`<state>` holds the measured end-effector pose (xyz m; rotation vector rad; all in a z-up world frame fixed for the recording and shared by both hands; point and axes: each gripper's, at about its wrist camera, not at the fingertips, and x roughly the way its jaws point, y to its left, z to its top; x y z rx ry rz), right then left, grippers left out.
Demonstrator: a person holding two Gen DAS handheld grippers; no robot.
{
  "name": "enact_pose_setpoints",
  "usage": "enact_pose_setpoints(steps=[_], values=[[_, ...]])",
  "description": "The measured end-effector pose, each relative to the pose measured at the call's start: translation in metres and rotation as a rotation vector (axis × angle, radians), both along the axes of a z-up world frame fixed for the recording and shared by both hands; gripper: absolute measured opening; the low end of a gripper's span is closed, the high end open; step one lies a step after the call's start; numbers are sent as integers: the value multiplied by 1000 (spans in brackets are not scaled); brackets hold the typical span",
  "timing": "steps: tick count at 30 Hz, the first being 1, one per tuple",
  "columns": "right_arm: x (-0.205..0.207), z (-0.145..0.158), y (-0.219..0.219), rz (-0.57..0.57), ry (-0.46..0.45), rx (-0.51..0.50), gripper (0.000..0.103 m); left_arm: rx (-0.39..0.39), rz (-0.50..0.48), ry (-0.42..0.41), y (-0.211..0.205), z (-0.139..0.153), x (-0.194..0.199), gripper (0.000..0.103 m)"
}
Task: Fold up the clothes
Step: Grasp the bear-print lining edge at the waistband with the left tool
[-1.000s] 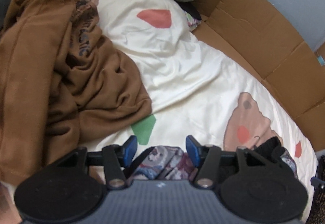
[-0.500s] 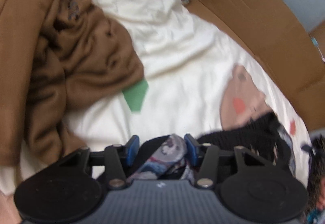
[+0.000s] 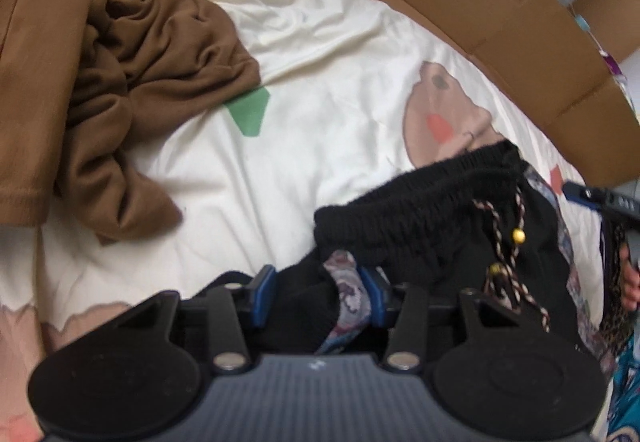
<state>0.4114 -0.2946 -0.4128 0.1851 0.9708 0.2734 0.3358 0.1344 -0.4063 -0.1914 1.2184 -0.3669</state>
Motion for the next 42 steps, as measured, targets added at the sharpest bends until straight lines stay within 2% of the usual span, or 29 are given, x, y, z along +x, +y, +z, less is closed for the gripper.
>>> enact_pose_setpoints(steps=[8,13,16,19,25,28,31,33,38,42], values=[[15,-6,1,13,6,-15,59,89,-124,-61,-17,14,-21,49],[23,-10,2,21,9,-25,59,87,-99,-77,-17,16,-12,48],[29,-12,2,26,10,-31,59,49,-80,-102,-15,24,-6,48],[34,-12,-1,14,5,-32,59,-14,-37,-79,-12,23,4,47],[43,-19,-2,8,10,-52,59,-87,57,21,-5,0,19,33],[44,-25,1,18,21,-63,59,-112,90,81,-2,-13,23,31],[42,-29,4,32,29,-68,58,-106,90,57,-2,-11,23,22],[41,-30,5,38,32,-68,59,-75,69,10,-4,-4,21,19],[42,-29,4,41,31,-67,59,105,-34,-110,-20,21,20,15],[42,-27,3,42,29,-61,59,195,-75,-229,-25,40,17,14]])
